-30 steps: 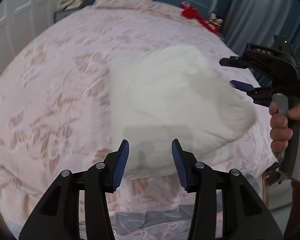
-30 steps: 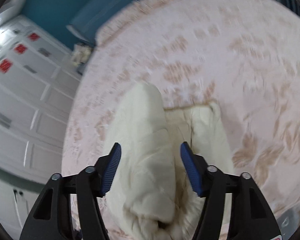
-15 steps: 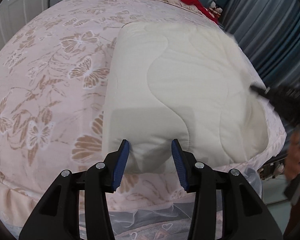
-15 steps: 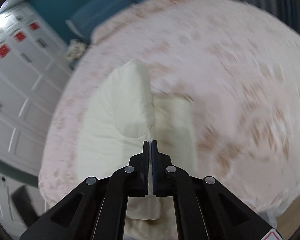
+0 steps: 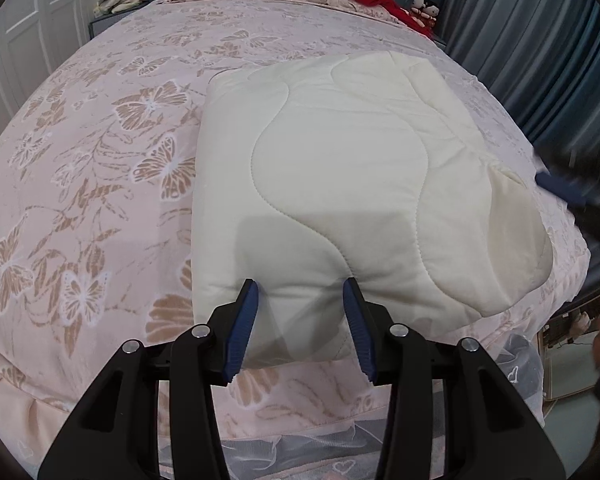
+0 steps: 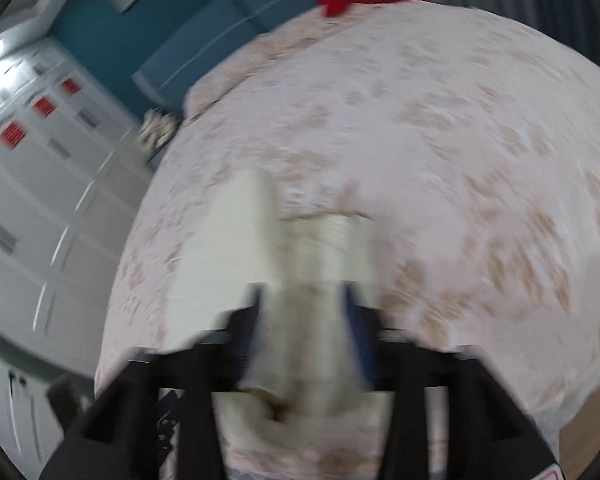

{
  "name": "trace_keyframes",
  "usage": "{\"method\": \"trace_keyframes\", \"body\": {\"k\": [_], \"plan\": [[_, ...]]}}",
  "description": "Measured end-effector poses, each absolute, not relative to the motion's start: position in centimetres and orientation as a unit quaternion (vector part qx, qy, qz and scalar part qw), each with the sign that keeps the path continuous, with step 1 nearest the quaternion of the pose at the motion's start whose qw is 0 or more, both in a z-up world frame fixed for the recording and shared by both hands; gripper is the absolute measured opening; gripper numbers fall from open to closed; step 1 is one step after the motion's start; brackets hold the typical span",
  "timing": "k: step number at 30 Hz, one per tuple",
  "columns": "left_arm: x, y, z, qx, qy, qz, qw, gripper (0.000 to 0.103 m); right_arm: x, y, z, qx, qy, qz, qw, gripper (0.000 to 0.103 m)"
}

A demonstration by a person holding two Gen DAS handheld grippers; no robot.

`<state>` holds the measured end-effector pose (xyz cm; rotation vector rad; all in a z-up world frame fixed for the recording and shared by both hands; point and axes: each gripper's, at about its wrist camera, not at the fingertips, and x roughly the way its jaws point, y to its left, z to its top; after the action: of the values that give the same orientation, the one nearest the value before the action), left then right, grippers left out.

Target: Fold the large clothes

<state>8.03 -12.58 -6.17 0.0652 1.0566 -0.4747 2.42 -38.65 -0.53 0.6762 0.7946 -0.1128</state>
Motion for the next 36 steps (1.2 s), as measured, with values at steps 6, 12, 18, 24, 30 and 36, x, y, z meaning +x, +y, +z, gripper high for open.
{"method": "trace_keyframes", "body": {"k": [6,12,18,24,30,36], "plan": [[8.1,-11.9,-5.1,0.018,0.498,-0.226,0.837,0.042,7.3,-36.8,-3.8,0.336,0.440,-0.023,0.832,0.010],[8.6,-10.5,-2.0,-0.010,0.472,-0.232,0.851,0.042,1.7,-37.2,-2.6,0.323,0.388,-0.047,0.862,0.004],[10.0,-13.2,-3.2,-0.003,0.490,-0.231,0.841,0.042,3.1,-38.5,-11.3,0.290,0.477,-0.111,0.822,0.003],[12.6,-17.2,-1.6,0.026,0.470,-0.243,0.848,0.042,2.9,-39.6,-9.5,0.338,0.469,-0.091,0.811,0.015],[15.7,-20.2,-4.9,0.061,0.499,-0.223,0.835,0.041,2.7,-39.3,-3.0,0.344,0.409,-0.127,0.835,0.069],[16.9,-19.4,-1.8,0.027,0.482,-0.233,0.844,0.042,8.3,-40.7,-5.9,0.368,0.460,-0.171,0.790,0.075]]}}
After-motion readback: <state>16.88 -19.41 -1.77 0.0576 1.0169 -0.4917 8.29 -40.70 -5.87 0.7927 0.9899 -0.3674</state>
